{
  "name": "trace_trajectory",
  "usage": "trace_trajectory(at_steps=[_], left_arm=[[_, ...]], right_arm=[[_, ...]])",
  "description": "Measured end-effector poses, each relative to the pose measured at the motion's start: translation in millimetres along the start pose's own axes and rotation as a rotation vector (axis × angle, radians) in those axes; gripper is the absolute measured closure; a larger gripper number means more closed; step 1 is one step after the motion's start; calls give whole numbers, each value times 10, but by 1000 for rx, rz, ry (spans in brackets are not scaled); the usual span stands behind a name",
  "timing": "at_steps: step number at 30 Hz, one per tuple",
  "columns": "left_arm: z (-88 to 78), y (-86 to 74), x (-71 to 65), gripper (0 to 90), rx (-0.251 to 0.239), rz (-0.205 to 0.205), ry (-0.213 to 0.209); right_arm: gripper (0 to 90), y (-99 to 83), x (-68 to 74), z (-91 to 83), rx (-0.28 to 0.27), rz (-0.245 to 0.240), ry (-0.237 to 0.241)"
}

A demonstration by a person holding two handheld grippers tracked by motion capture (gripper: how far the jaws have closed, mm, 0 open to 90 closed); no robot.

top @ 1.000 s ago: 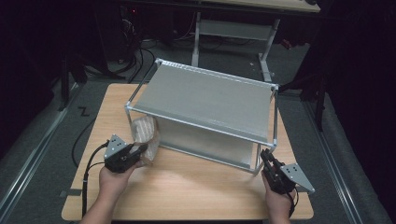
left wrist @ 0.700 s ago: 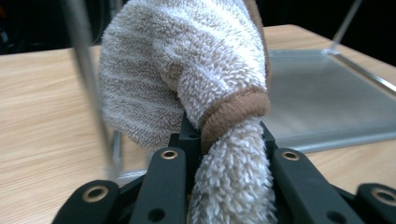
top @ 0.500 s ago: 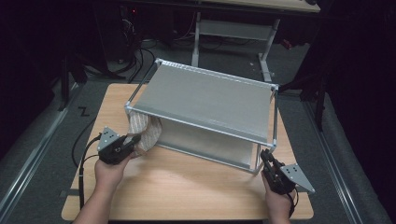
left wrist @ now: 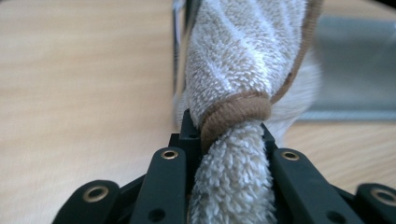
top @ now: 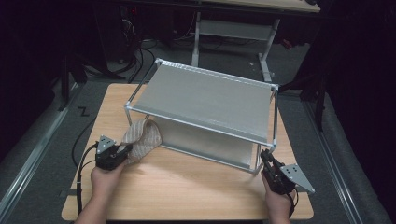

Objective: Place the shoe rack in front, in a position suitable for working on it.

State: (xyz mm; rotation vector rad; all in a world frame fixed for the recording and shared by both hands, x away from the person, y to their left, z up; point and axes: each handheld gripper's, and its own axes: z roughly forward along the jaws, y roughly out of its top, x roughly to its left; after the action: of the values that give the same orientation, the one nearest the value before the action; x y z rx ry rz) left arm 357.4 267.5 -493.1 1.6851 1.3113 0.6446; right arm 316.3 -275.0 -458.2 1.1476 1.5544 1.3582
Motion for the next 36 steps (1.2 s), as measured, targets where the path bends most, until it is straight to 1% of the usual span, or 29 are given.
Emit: trace_trajectory(at_steps=[1, 2, 3, 5, 7, 9, 10, 12, 13, 14, 17, 18, 20, 22, 23, 24, 25, 27, 28, 30, 32, 33, 34, 36], left_arm=[[5, -57, 27, 741, 15, -9, 4], [-2, -86, 47, 741, 17, -19, 7], [-25, -91, 61, 741, 4, -33, 2], [-67, -73, 67, 741, 1, -16, 19], [-115, -52, 107, 741, -6, -18, 33], [-205, -29, 185, 741, -21, -30, 61], [-205, -29, 185, 741, -21, -30, 61], [-276, -28, 259, 741, -33, -46, 89], [-346, -43, 326, 741, -55, -62, 114], [-346, -43, 326, 741, -55, -62, 114], [-438, -67, 413, 741, -81, -82, 144], [-461, -76, 457, 741, -85, -103, 154], [-456, -77, 470, 741, -81, -110, 153], [-424, -72, 462, 741, -77, -107, 145], [-376, -57, 423, 741, -61, -88, 129], [-376, -57, 423, 741, -61, -88, 129], [-334, -43, 384, 741, -54, -73, 119], [-253, -9, 309, 741, -46, -63, 101], [-227, 22, 265, 741, -59, -55, 96], [-235, 92, 196, 740, -113, -52, 65], [-244, 123, 172, 740, -121, -45, 60], [-276, 209, 107, 740, -145, -28, 46], [-276, 209, 107, 740, -145, -28, 46], [-323, 320, 39, 741, -173, -7, 30]], right_arm=[[799, 0, 0, 0, 0, 0, 0], [798, 1, 0, 0, 1, -1, 0], [798, 1, -1, 0, 1, -1, 0], [798, 0, 0, 0, 0, -1, -1], [798, 1, 3, 3, 1, 2, -2], [799, 3, 7, 4, 2, -3, -1], [799, 3, 7, 4, 2, -3, -1], [799, 2, 12, 4, 1, -3, -3], [799, 4, 20, 5, 1, -1, -1], [799, 4, 20, 5, 1, -1, -1], [799, 3, 26, 7, 1, -3, 0], [799, 3, 27, 9, 1, 1, 1], [798, 2, 27, 10, 0, 1, 0], [799, 4, 28, 11, 1, 0, 1], [798, 3, 28, 11, 1, 0, 1], [798, 3, 28, 11, 1, 0, 1], [799, 4, 29, 13, 1, 0, 0], [798, 3, 31, 16, 1, 0, 1], [798, 4, 31, 17, 1, 0, 2], [798, 4, 33, 16, 2, -1, 3], [798, 3, 33, 11, 2, -2, 4], [798, 2, 33, 8, 1, -4, 5], [798, 2, 33, 8, 1, -4, 5], [798, 2, 33, 6, 1, -4, 6]])
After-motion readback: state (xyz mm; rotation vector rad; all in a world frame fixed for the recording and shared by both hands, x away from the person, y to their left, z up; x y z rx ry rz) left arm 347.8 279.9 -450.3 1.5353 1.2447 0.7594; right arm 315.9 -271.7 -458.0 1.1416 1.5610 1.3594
